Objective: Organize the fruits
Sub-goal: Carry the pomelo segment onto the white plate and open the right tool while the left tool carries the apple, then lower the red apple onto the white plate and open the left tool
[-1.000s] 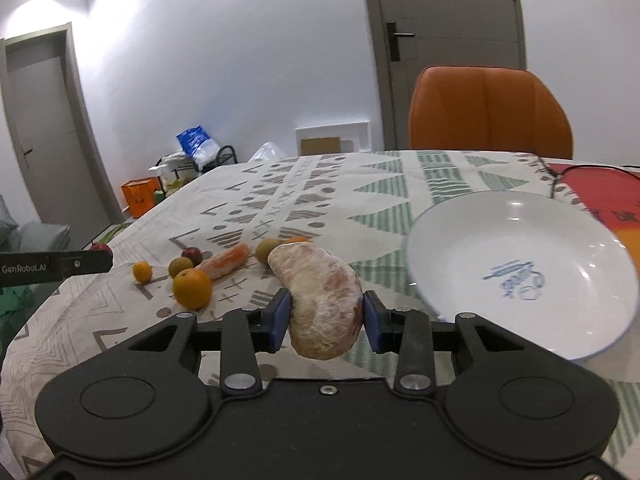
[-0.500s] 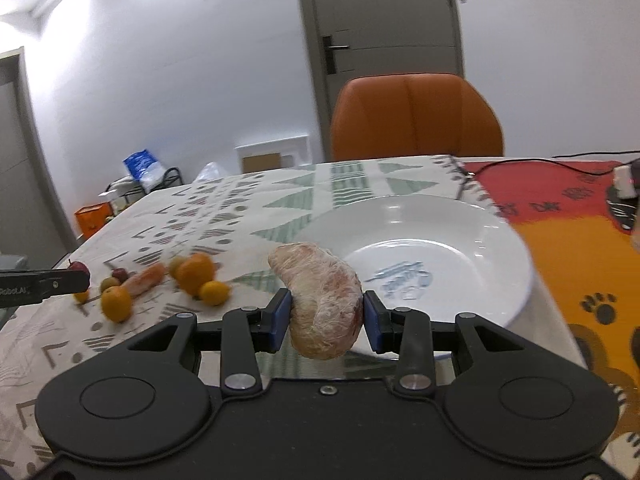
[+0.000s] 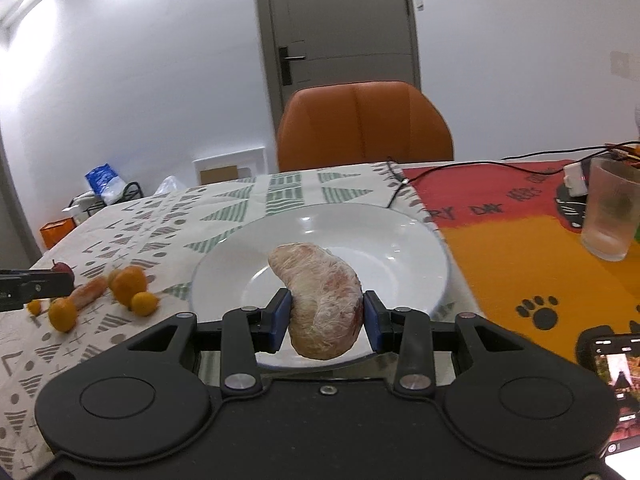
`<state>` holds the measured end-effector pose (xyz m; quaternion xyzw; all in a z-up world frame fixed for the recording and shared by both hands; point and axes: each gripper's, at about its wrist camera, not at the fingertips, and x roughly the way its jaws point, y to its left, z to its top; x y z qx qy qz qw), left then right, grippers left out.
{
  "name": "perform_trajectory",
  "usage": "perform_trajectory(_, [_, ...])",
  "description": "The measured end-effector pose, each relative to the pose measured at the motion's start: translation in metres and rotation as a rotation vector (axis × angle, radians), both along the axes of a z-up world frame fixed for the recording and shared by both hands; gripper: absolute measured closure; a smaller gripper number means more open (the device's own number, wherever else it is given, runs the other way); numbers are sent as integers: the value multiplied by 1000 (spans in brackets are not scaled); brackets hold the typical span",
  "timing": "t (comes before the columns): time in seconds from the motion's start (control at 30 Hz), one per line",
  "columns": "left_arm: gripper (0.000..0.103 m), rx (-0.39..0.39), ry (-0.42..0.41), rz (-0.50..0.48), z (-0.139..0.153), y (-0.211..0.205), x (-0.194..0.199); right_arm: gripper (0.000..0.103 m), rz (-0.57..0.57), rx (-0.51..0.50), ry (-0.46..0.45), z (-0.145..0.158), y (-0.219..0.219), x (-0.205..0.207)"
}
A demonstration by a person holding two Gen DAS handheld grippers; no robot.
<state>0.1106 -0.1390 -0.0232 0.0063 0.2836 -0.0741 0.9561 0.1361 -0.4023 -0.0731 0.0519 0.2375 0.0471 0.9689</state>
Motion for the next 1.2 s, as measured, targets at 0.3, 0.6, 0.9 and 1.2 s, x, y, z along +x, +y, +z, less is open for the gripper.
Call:
perform_trajectory(0.3, [82,18,-9,-26,2,-23,11,66,-51,1,-24,-1,-21,7])
perform_trajectory(0.6, [82,28,-11,-53,0,-45,24,66,-85,0,-30,-7,-32,19])
perform_trajectory(0.9, [82,14,-13,-91,-1,-63,37,56,-98,-3,-61,-4,-33,16])
perform_trajectory(1.2, [82,-12,-3,-126,-4,-76,50,56,-62,18,-29,-3,-28,-3])
